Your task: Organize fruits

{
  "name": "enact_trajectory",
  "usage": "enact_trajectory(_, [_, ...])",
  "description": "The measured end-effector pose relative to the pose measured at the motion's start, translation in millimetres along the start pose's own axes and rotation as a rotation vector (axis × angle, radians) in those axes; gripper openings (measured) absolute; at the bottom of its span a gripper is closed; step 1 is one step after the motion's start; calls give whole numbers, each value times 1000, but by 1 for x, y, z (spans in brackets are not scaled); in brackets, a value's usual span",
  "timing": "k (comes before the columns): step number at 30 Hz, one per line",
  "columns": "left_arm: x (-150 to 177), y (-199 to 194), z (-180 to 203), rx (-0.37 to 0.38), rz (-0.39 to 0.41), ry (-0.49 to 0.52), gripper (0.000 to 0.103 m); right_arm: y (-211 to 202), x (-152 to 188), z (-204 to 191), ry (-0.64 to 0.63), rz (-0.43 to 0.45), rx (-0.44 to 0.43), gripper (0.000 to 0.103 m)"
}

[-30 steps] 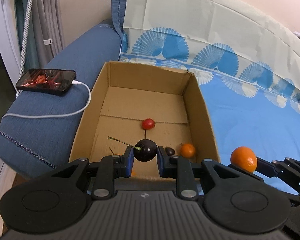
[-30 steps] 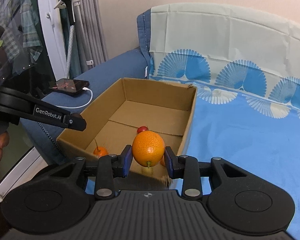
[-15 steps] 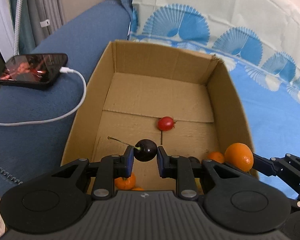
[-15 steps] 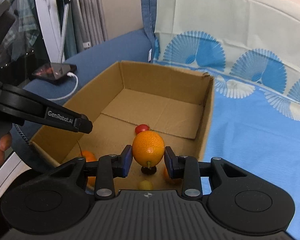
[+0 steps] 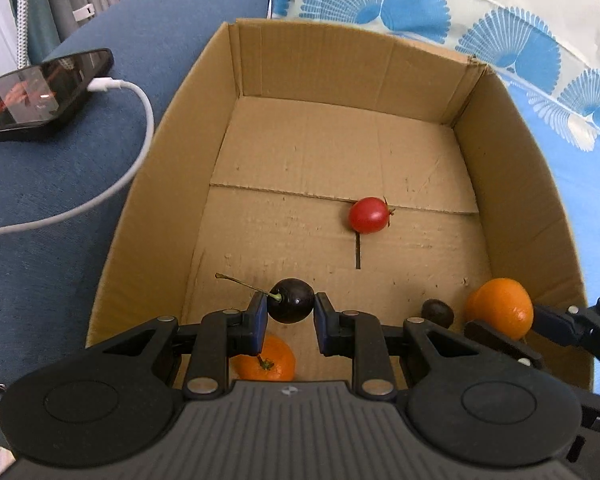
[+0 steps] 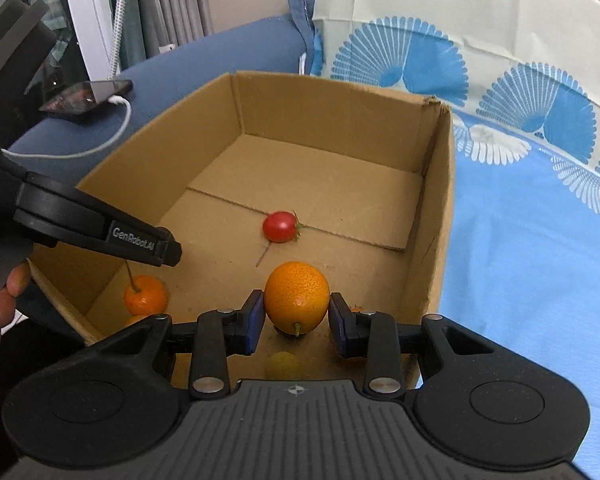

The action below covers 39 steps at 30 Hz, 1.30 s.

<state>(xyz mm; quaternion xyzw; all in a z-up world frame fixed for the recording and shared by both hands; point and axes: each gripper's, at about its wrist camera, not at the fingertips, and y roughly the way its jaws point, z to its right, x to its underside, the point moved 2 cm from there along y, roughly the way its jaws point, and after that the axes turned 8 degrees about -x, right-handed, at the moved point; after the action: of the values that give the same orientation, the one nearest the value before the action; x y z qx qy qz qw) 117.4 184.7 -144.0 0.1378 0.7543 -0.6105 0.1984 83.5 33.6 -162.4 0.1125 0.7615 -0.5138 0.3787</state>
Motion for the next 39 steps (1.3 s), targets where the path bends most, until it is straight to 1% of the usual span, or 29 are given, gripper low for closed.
enact_trajectory(3, [0,2,1,-5,2,4,28,1,0,0,-19,2,3,36])
enact_trajectory(4, [0,2,2,-5,8,9,33,1,0,0,-28,-1,0,36])
enact_trajectory(5, [0,1,2,-5,10,17,43,0,1,-1,-36,-6,-7,37])
enact_trajectory(6, [0,0,2,-8,10,21,78,-1,1,-1,-42,-13,-17,44])
enact_trajectory(7, [1,-3,2,-19,17,18,103,-3,2,-3,-47,-9,-18,54])
enact_trajectory(8, [2,-9,0,-35,51,5,102,-8,3,-5,-61,6,-23,72])
enact_trajectory(9, [3,-15,-1,-46,89,4,103,-11,4,-8,-77,15,-15,85])
enact_trajectory(10, [3,-20,-1,-47,112,16,103,-14,6,-12,-96,22,-8,89])
enact_trajectory(11, [3,-25,-1,-51,122,31,103,-17,7,-14,-109,22,-2,89])
enact_trajectory(13, [5,-31,-3,-68,109,31,103,-26,10,-18,-110,19,4,90])
enact_trajectory(17, [16,-51,-6,-37,76,-4,103,-55,13,-25,-64,45,12,94])
enact_trajectory(20, [30,-74,-5,-39,95,-1,103,-80,20,-32,-46,78,34,97])
enact_trajectory(24, [51,-101,-1,-34,109,14,103,-108,36,-38,-28,106,89,97])
enact_trajectory(26, [62,-115,0,-33,119,14,103,-124,46,-39,-3,131,122,97])
enact_trajectory(30, [78,-139,2,-41,148,8,103,-150,58,-39,55,169,160,98])
enact_trajectory(35, [96,-163,5,-50,189,27,103,-173,68,-42,82,211,171,98])
enact_trajectory(39, [108,-174,6,-65,212,36,103,-184,75,-50,69,223,162,98])
